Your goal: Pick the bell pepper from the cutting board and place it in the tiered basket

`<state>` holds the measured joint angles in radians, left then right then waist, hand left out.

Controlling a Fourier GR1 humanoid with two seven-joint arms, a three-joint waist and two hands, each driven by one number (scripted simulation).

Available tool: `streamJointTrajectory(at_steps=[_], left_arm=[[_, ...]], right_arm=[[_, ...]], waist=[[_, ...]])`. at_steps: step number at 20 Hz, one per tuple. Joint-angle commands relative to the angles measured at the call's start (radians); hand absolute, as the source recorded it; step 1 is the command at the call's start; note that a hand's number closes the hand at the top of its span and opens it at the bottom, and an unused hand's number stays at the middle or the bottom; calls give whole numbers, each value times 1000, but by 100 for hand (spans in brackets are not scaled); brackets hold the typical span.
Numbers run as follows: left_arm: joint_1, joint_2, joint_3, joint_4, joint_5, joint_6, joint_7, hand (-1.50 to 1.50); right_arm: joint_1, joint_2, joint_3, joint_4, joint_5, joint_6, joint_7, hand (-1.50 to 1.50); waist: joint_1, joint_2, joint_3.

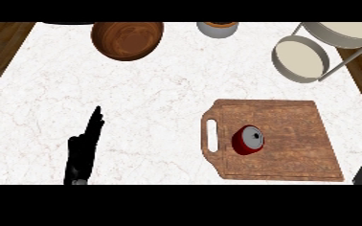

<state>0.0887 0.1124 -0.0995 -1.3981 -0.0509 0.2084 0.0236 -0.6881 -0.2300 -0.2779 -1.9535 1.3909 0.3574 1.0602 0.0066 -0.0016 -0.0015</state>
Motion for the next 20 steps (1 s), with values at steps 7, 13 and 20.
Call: streamJointTrajectory(at_steps=[7,13,20], left_arm=[[-8,-12,12,33,9,-16,-21,0],[-22,-4,19,8,-2,-12,-2,0],[-8,-26,-11,-49,-21,0,50,0]], right_arm=[[-181,-98,-174,360,-11,-35,-1,150],[-259,-173,-238,644,-82,-187,-119,150],[-315,-247,-256,988,-106,-367,-221,150]], waist=[[4,4,1],[7,5,2],[17,7,2]])
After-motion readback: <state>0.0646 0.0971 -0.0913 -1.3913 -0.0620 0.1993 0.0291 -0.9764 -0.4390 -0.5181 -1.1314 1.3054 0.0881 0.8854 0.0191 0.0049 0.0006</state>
